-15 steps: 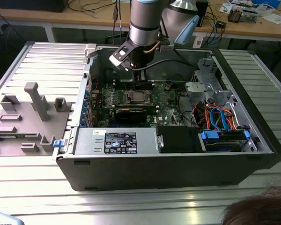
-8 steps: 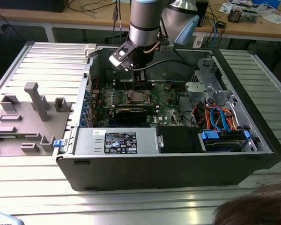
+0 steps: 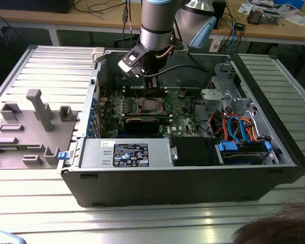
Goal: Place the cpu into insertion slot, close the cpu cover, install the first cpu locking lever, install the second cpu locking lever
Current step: 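Close the cpu cover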
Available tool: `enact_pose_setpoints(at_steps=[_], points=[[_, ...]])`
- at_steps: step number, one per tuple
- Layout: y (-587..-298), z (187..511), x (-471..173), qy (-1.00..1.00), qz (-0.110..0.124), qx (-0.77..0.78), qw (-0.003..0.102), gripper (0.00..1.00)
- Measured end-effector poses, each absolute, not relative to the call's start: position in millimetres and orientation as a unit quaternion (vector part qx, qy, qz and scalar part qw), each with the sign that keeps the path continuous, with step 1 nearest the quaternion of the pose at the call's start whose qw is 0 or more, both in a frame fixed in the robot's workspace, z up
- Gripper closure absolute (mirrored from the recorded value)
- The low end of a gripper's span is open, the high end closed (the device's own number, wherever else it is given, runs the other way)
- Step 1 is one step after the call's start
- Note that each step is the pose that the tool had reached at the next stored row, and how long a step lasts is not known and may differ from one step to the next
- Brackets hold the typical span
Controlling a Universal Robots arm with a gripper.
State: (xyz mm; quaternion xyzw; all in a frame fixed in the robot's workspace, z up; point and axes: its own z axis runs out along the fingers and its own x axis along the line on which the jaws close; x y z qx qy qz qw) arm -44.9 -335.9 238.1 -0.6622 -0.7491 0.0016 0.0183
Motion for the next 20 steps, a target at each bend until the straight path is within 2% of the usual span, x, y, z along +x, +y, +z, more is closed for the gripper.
enact_pose_setpoints(at_steps=[20], points=[[-335.9, 225.6, -50.5, -0.751, 0.002, -0.661, 0.018, 0.89]])
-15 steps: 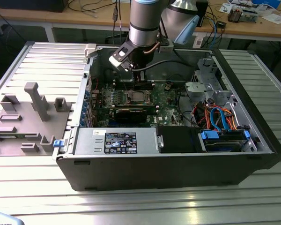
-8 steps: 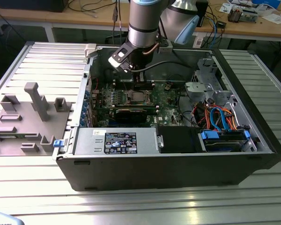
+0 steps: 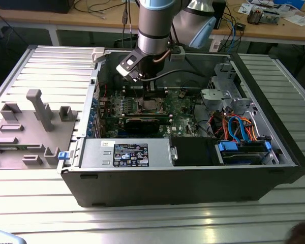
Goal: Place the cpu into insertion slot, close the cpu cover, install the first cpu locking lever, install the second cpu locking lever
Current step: 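Close the cpu cover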
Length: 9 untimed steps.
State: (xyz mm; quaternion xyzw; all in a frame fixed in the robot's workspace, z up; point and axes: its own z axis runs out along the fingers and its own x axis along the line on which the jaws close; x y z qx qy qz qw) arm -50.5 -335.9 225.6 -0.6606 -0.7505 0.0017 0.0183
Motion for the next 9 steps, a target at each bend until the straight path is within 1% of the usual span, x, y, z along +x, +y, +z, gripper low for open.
enact_pose_setpoints(at_steps=[9], points=[[-335.9, 222.1, -50.8, -0.751, 0.002, -0.661, 0.018, 0.89]])
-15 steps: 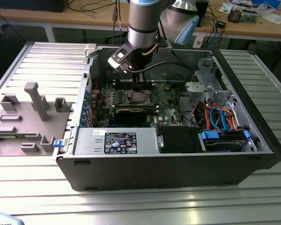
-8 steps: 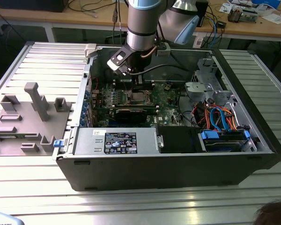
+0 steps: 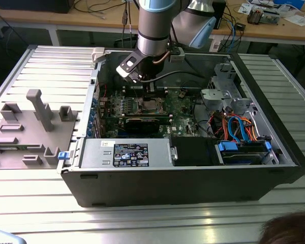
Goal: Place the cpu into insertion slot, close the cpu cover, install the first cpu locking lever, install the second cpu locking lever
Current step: 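Close the cpu cover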
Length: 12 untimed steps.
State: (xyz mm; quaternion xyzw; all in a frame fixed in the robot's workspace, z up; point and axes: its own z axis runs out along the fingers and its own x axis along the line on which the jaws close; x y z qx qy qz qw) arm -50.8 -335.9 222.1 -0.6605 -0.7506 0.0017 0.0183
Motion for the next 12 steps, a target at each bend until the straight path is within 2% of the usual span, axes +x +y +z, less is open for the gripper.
enact_pose_setpoints(at_steps=[12], points=[[-335.9, 219.2, -51.1, -0.751, 0.002, -0.661, 0.018, 0.89]])
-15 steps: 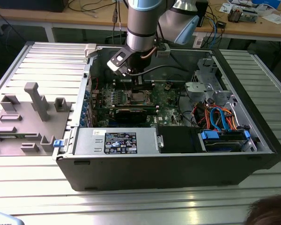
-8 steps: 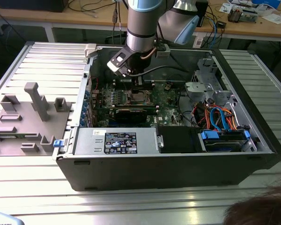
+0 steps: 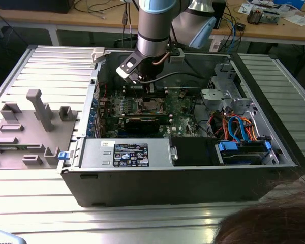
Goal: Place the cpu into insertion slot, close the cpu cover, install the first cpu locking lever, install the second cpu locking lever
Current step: 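Close the cpu cover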
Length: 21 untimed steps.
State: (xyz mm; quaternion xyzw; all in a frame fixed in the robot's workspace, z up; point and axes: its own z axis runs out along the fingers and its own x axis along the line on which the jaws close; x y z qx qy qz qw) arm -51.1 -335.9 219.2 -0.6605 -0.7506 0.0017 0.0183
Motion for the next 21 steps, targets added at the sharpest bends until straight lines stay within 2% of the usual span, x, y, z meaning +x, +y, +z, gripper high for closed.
enact_pose_setpoints(at_steps=[21], points=[[-335.9, 214.8, -51.7, -0.751, 0.002, -0.661, 0.018, 0.89]])
